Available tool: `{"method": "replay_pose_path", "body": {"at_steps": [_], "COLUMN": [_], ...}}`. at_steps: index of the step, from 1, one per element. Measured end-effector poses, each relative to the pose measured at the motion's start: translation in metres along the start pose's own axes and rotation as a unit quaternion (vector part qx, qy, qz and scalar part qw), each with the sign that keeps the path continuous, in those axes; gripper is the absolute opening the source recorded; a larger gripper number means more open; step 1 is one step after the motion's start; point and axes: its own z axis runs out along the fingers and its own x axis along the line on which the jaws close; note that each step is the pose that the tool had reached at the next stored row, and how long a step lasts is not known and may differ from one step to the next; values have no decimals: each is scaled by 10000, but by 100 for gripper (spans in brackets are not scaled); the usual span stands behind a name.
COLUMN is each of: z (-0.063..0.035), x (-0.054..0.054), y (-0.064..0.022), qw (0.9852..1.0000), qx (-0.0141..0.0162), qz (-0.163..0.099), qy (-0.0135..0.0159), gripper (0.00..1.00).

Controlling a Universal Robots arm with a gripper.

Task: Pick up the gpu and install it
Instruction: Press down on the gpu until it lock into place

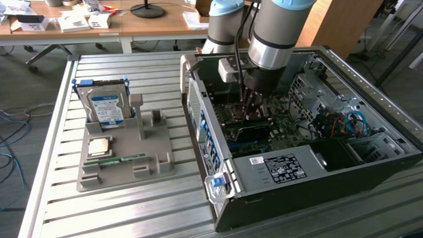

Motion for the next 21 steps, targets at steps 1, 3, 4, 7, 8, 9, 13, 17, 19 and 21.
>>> {"method": "replay_pose_path", "body": {"at_steps": [1,3,4,7,8,9,13,17,19,21], "z": [6,13,22,32,32,33,34,60,61,63], "x": [0,1,1,1,1,2,11,13,13,12], "y": [0,0,0,1,1,1,1,1,2,1], "qw": [10000,10000,10000,10000,10000,10000,10000,10000,10000,10000], "qx": [0,-1,0,0,0,0,0,-1,0,0], "qz": [0,0,0,0,0,0,1,0,0,0], "qy": [1,2,0,1,1,1,0,2,1,1], "gripper": [11,11,11,11,11,11,11,11,11,11]}}
